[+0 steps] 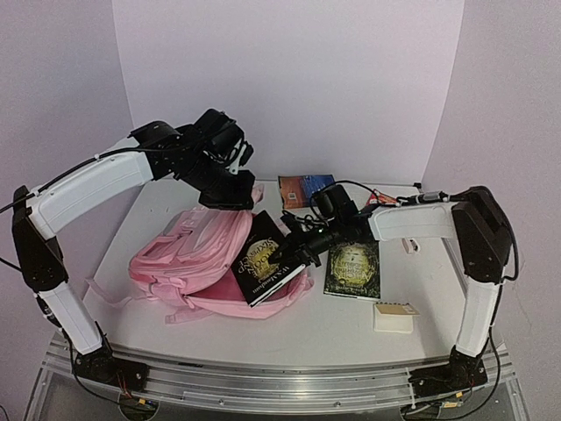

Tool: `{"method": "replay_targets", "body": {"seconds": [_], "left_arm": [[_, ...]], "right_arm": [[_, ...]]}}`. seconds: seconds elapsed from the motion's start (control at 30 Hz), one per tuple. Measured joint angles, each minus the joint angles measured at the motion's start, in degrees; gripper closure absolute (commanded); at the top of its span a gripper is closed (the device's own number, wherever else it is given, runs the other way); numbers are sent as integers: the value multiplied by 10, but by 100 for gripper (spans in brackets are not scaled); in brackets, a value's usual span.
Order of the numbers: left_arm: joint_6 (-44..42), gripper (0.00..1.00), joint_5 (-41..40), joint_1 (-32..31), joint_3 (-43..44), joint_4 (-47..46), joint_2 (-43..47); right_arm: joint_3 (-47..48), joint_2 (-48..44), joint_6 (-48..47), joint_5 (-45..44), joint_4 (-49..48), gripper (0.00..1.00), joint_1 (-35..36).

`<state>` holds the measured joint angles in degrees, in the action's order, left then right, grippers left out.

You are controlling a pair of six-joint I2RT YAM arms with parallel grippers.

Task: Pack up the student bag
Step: Place the book in the student bag.

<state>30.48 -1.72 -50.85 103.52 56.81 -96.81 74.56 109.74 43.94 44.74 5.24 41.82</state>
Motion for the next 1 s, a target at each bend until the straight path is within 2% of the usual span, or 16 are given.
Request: {"method": "replay_targets", "body": {"seconds": [0.17, 0.37, 0.7, 0.9, 1.0], "left_arm": [[17, 100, 2, 0, -1, -4, 1], [37, 100, 0, 4, -15, -17, 4], [63, 100, -5, 4, -17, -19, 4], [81, 100, -5, 4, -17, -19, 7], [90, 100, -7, 4, -17, -19, 11]], "right_arm": [[18, 77, 66, -56, -99, 100, 12], [19, 100, 124, -107, -191, 100, 24], [16, 104, 175, -146, -265, 100, 32], [66, 166, 235, -168, -349, 100, 42], [83, 190, 251, -192, -360, 100, 56]]}}
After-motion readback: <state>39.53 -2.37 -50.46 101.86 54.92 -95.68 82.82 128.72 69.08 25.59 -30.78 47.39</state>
